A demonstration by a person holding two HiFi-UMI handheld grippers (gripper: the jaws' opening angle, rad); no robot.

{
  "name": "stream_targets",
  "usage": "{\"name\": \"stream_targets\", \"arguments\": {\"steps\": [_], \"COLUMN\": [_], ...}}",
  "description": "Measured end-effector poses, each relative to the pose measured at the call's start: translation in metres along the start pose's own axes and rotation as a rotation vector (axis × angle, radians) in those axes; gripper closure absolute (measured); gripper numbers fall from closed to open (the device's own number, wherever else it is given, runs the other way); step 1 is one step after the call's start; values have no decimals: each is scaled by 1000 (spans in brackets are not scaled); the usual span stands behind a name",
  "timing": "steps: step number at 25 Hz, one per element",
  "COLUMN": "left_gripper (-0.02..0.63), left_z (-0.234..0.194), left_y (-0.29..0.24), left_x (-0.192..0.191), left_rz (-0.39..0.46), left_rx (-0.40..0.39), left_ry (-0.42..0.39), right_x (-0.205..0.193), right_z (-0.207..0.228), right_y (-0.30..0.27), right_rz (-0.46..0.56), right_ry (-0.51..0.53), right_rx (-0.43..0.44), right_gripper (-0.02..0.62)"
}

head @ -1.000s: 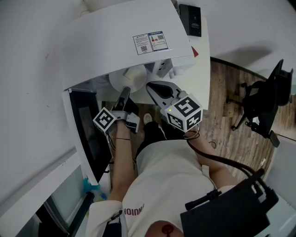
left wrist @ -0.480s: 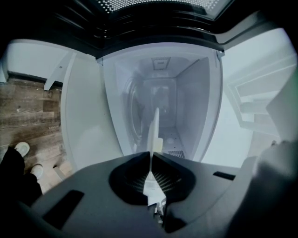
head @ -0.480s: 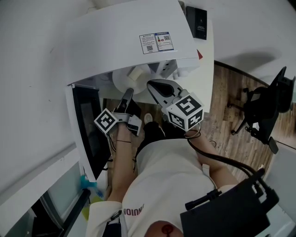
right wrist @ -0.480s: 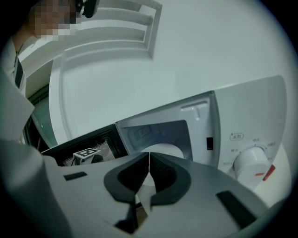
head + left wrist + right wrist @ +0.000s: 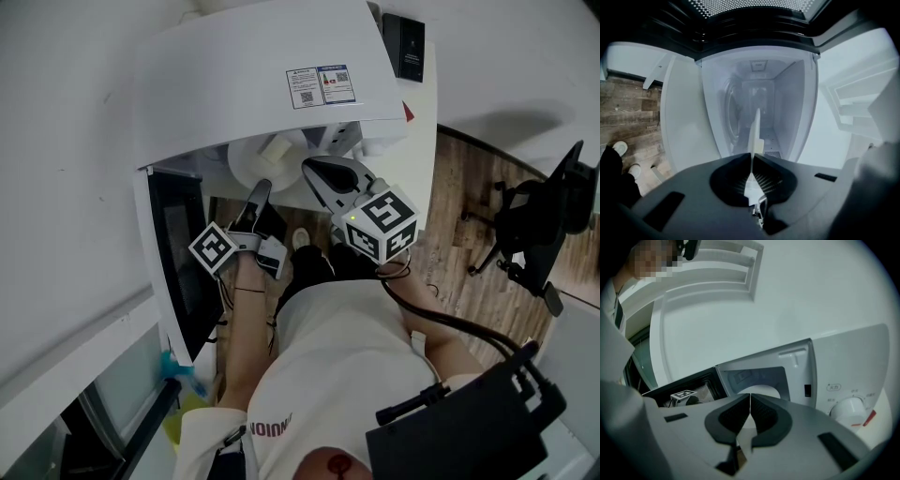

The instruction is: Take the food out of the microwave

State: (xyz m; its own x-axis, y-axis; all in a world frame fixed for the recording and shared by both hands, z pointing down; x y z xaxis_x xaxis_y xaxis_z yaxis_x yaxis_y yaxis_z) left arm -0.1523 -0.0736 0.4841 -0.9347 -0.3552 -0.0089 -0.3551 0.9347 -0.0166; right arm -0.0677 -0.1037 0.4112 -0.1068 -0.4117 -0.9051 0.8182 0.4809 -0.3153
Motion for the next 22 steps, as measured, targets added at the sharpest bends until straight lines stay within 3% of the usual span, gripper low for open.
{"name": "stream_targets", "arguments": {"steps": [22], "left_gripper": [581], "left_z": [5], "left_y": [13], "left_x": [-20], "left_rz": [-66], "left_rx": [-15], "left_ry": [21], "right_x": [10], "right_z": [6], "right_y": [11], "right_rz": [34], "right_ry": [-1], "right_rx": [-4], "right_gripper": [574]}}
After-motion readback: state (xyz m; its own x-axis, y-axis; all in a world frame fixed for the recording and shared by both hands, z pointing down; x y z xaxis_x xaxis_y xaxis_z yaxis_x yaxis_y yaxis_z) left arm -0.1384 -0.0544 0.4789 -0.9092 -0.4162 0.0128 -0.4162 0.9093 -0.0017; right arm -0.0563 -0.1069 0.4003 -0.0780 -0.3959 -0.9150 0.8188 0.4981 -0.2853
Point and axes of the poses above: the fingertips, and each gripper's own axes: y backward along the fingers, z to its right, x out of its top, the point moved 1 cm from there along y, backward along the fingers, and after that the axes turned 4 degrees about -x, right-handed, at the moved point
